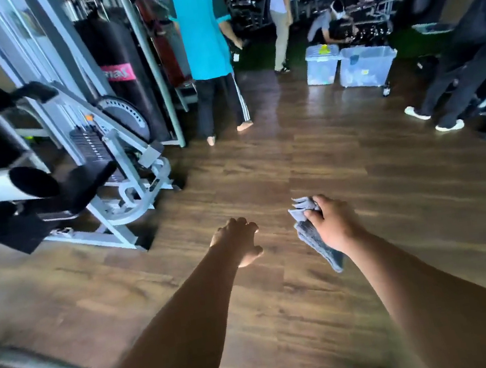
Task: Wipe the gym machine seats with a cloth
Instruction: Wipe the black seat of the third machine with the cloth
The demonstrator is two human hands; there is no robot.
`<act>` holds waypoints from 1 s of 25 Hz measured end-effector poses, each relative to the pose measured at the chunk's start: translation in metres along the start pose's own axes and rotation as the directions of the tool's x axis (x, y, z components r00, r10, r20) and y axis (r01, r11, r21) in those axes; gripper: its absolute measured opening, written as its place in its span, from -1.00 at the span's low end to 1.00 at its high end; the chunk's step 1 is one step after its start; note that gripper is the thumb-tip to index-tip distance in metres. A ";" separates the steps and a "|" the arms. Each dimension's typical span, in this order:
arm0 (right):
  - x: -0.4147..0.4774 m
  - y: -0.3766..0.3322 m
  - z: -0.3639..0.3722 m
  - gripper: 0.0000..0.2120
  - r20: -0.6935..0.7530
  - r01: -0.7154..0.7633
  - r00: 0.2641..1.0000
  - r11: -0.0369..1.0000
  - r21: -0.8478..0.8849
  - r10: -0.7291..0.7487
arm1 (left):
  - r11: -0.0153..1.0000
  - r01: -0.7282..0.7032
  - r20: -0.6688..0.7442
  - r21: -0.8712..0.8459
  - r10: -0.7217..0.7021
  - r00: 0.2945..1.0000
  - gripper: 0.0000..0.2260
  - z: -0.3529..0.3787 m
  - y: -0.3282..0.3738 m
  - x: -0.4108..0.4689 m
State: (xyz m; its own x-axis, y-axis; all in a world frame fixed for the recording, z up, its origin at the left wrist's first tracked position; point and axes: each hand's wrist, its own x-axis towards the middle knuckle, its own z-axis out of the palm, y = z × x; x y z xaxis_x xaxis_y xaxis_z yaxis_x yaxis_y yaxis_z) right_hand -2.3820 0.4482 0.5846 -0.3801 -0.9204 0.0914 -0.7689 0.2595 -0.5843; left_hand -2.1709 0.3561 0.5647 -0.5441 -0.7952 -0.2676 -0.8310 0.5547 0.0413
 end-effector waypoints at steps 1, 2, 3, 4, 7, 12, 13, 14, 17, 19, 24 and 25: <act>0.032 -0.005 0.008 -0.71 0.025 0.033 0.999 0.999 -0.003 -0.033 | 0.999 0.040 0.001 -0.007 -0.040 0.999 -0.43 -0.005 -0.014 0.020; 0.064 -0.010 0.017 -0.69 0.044 0.071 0.996 0.997 0.000 -0.071 | 0.996 0.085 -0.001 -0.013 -0.085 0.996 -0.43 -0.010 -0.027 0.040; 0.097 -0.015 0.027 -0.69 0.060 0.121 0.991 0.993 0.001 -0.121 | 0.991 0.134 -0.008 -0.028 -0.134 0.991 -0.43 -0.014 -0.040 0.058; 0.125 -0.020 0.036 -0.70 0.075 0.166 0.983 0.986 0.006 -0.166 | 0.983 0.177 -0.013 -0.052 -0.178 0.984 -0.43 -0.017 -0.052 0.074; 0.207 -0.046 0.057 -0.78 0.172 0.257 0.950 0.965 0.047 -0.261 | 0.944 0.308 -0.003 -0.113 -0.311 0.950 -0.44 -0.029 -0.087 0.114; 0.319 -0.116 0.111 -0.83 0.317 0.375 0.862 0.919 0.124 -0.395 | 0.849 0.491 0.007 -0.197 -0.499 0.866 -0.43 -0.045 -0.164 0.163; 0.335 -0.130 0.123 -0.75 0.334 0.382 0.850 0.914 0.138 -0.407 | 0.837 0.511 0.003 -0.196 -0.520 0.854 -0.43 -0.049 -0.181 0.171; 0.353 -0.146 0.139 -0.66 0.355 0.395 0.835 0.907 0.147 -0.421 | 0.822 0.534 -0.002 -0.198 -0.545 0.839 -0.44 -0.051 -0.203 0.180; 0.411 -0.189 0.192 -0.70 0.382 0.449 0.791 0.878 0.169 -0.478 | 0.781 0.583 0.004 -0.222 -0.597 0.802 -0.48 -0.058 -0.271 0.213; 0.448 -0.219 0.225 -0.69 0.386 0.482 0.771 0.861 0.165 -0.506 | 0.764 0.606 0.024 -0.222 -0.617 0.787 -0.52 -0.067 -0.316 0.234; 0.528 -0.294 0.288 -0.70 0.417 0.543 0.709 0.817 0.192 -0.569 | 0.699 0.661 0.055 -0.273 -0.674 0.736 -0.55 -0.090 -0.412 0.281; 0.545 -0.310 0.303 -0.70 0.435 0.548 0.694 0.813 0.196 -0.573 | 0.674 0.676 0.058 -0.297 -0.695 0.717 -0.53 -0.091 -0.433 0.291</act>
State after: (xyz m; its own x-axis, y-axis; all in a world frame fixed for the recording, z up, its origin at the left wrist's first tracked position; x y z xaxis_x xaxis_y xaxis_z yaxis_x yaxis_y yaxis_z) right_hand -2.1950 -0.2227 0.5716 0.4006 -0.9150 0.0472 -0.7325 -0.3508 -0.5834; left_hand -1.9803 -0.1377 0.5567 0.1937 -0.9414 -0.2760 -0.9624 -0.2370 0.1329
